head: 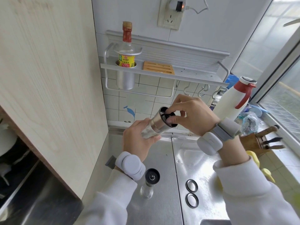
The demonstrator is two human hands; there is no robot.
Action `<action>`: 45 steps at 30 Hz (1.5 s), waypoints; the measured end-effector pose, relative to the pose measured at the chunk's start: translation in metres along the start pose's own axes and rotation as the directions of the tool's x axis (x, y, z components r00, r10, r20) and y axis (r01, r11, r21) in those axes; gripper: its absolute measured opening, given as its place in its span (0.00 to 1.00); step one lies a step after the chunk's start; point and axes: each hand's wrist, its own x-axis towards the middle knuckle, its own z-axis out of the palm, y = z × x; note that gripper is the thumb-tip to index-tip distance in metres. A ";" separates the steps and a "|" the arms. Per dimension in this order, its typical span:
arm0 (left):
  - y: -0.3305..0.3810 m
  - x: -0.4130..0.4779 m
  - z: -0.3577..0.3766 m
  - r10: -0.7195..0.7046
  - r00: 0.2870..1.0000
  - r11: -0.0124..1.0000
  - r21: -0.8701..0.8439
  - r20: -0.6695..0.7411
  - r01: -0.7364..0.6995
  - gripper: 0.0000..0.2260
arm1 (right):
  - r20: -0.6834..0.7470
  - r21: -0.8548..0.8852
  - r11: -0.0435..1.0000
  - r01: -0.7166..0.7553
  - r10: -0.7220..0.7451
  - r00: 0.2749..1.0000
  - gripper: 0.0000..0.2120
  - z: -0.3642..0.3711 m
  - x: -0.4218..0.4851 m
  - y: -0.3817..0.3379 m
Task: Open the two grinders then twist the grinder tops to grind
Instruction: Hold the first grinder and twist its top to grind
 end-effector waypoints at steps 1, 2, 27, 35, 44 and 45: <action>-0.001 0.000 0.000 0.004 1.000 1.000 0.005 0.005 -0.004 0.19 | 0.004 -0.021 1.000 -0.004 0.004 1.000 0.11 0.000 0.000 0.000; -0.001 0.000 0.001 0.005 1.000 1.000 0.005 0.007 -0.005 0.19 | 0.014 -0.032 1.000 0.000 0.001 1.000 0.12 0.000 0.001 0.001; -0.001 -0.003 0.001 -0.008 1.000 1.000 -0.009 0.011 0.008 0.18 | 0.076 -0.124 0.991 0.051 -0.041 0.996 0.10 -0.002 -0.002 -0.002; -0.001 -0.003 0.001 0.006 1.000 1.000 0.004 0.016 -0.006 0.17 | 0.087 -0.151 0.988 0.022 -0.008 0.996 0.10 0.000 -0.004 -0.002; 0.001 -0.002 0.001 0.000 1.000 1.000 -0.006 0.010 0.000 0.18 | 0.074 -0.099 0.994 0.043 -0.036 0.997 0.09 -0.005 -0.004 -0.002; 0.002 -0.002 0.000 0.003 1.000 1.000 -0.002 0.009 -0.003 0.18 | 0.077 -0.113 0.993 0.032 -0.024 0.997 0.08 -0.006 -0.004 -0.003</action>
